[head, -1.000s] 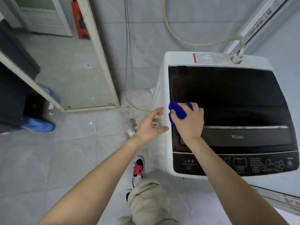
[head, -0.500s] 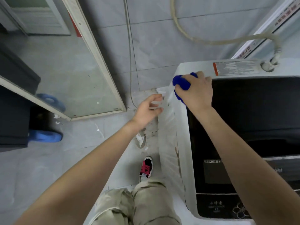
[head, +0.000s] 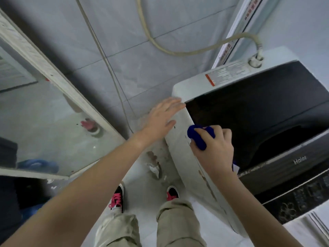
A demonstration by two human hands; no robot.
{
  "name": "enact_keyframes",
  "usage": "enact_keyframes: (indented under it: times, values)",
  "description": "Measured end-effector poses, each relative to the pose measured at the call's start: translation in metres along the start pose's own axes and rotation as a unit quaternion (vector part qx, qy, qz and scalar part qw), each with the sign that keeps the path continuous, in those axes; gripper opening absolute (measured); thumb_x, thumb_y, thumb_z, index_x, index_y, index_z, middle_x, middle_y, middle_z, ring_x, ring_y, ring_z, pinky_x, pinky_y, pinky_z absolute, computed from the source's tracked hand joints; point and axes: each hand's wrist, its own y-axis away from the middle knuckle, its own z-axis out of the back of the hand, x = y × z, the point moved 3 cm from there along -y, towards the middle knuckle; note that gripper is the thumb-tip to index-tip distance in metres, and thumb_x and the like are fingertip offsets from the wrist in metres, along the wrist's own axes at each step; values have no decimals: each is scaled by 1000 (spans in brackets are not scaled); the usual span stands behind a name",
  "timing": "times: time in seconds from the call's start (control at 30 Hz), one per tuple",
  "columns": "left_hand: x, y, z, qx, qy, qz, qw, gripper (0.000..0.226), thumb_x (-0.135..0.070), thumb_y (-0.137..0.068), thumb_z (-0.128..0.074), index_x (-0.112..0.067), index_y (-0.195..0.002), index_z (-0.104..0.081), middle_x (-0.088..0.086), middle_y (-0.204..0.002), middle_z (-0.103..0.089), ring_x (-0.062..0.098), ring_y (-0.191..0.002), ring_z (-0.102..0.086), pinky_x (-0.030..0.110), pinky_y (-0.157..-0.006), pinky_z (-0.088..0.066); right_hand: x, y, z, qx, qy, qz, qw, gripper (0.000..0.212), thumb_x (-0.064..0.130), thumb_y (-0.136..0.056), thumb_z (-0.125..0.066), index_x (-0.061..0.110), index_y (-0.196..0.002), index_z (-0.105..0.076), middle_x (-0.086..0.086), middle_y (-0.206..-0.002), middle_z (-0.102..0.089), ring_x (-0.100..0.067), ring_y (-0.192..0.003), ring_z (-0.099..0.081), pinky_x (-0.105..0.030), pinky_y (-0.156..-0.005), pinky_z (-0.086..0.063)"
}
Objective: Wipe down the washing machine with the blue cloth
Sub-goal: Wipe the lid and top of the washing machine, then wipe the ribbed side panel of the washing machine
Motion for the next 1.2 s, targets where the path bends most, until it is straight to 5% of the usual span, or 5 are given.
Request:
enact_keyframes:
  times: [0.27,0.57,0.83,1.0,1.2]
  values:
    - [36,-24,-3,29,-50,-204,977,84,16,-73,-52,-18,-149,-44,5,-154,-44,32,-144,-35,58,-114,-34,28,-3,-19,-106,129,-47,985,40,35,-84,-75,17,-119,-67,-12,-111,-59,-32,-91,-40,-42,-65,-48]
    - [18,-24,-5,-22,-84,-295,952,72,4,-68,-53,-12,-138,-56,7,-142,-56,35,-138,-44,57,-112,-35,-9,169,17,-315,142,-284,894,37,37,-94,-61,6,-109,-72,-17,-106,-62,-36,-89,-51,-33,-83,-33]
    - [-32,11,-74,-121,-15,-396,910,66,-4,-79,-49,-16,-143,-53,2,-147,-53,28,-145,-37,52,-124,-14,-17,195,-14,-439,216,-198,849,31,29,-91,-70,5,-110,-74,-22,-108,-66,-40,-94,-60,-34,-89,-35]
    - [-5,17,-105,-249,74,-444,858,57,-1,-85,-55,-8,-141,-54,6,-148,-51,28,-143,-40,54,-121,-23,-27,217,-47,-526,280,-128,793,27,24,-92,-71,8,-113,-71,-26,-105,-66,-47,-95,-62,-57,-82,-48]
    - [48,7,-168,-355,97,-458,809,57,-27,-91,-52,-12,-145,-49,6,-150,-47,29,-142,-39,52,-119,-26,-51,241,-96,-629,242,-111,730,42,42,-95,-65,11,-123,-67,-20,-117,-64,-42,-110,-55,-59,-94,-42]
